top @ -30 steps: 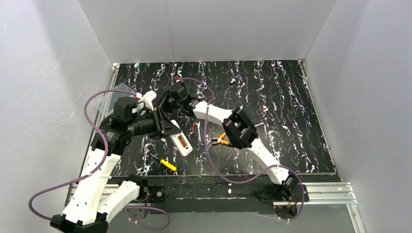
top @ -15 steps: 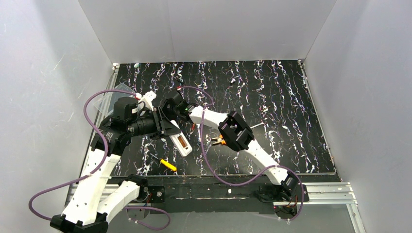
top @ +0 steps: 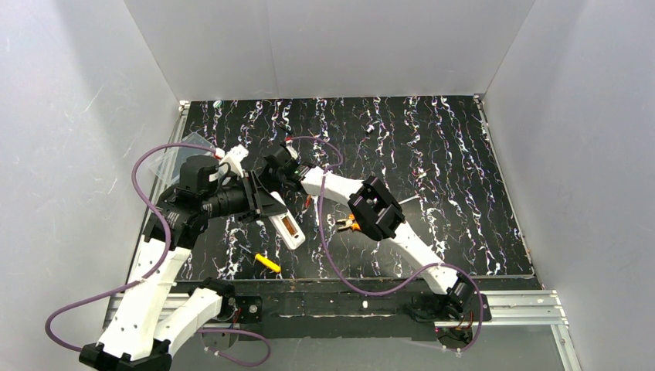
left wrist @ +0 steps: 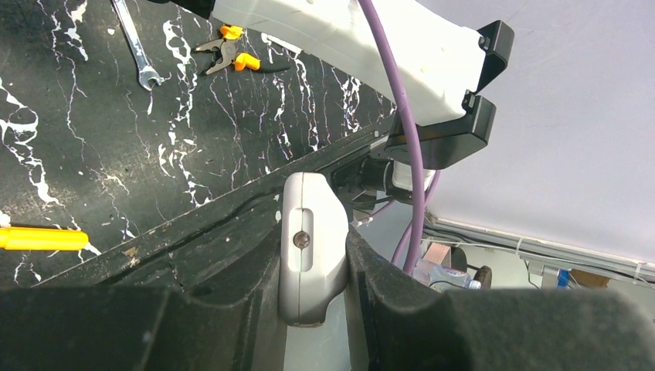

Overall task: Load the batteries into the remote control
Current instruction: Move the battery to the center of the board.

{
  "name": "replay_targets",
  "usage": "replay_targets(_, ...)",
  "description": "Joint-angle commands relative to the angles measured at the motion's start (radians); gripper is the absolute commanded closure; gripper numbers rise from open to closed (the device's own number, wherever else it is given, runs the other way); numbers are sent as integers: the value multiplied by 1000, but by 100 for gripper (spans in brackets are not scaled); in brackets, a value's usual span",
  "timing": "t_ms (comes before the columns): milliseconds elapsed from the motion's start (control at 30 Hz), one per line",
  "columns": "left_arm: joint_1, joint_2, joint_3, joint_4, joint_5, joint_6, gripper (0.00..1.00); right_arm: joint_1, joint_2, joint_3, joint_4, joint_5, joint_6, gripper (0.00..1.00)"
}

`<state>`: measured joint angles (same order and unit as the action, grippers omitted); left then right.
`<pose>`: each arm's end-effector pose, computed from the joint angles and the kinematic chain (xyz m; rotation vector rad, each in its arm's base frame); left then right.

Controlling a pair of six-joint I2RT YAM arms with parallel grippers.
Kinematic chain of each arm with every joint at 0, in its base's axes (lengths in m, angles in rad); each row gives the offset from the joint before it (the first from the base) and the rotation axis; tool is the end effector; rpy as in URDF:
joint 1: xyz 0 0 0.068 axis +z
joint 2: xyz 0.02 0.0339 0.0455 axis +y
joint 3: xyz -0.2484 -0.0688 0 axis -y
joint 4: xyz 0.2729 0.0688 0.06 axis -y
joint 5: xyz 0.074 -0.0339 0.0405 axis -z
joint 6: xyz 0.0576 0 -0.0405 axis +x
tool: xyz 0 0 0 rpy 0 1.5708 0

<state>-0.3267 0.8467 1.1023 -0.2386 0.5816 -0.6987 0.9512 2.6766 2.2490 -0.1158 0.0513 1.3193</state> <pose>0.2043 -0.1026 0.4287 0.1858 1.6901 -1.2358 0.3670 0.5094 0.0983 0.4731 2.3516 1.2010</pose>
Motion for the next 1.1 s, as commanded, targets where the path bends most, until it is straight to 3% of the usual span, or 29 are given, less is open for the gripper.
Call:
replay_targets(0, -5, -20, 1, -42, 16, 17, 100, 4, -92, -39, -41, 31, -36, 97)
replay_targets(200, -5, -24, 5, -49, 11, 26, 100, 3, -194, -140, -71, -9, -155, 97)
replay_targets(433, -5, -26, 11, -65, 3, 39, 100, -10, -437, -471, -112, -4, -285, 95)
replay_targets(600, -6, -26, 12, -61, 4, 37, 100, -41, -645, -680, -40, 66, -393, 94)
replay_targets(833, -8, -15, 7, -41, 14, 20, 100, -74, -777, -711, 46, -44, -524, 87)
replay_targets(1067, -8, -16, 8, -48, 9, 21, 100, -109, -761, -684, -200, -11, -549, 74)
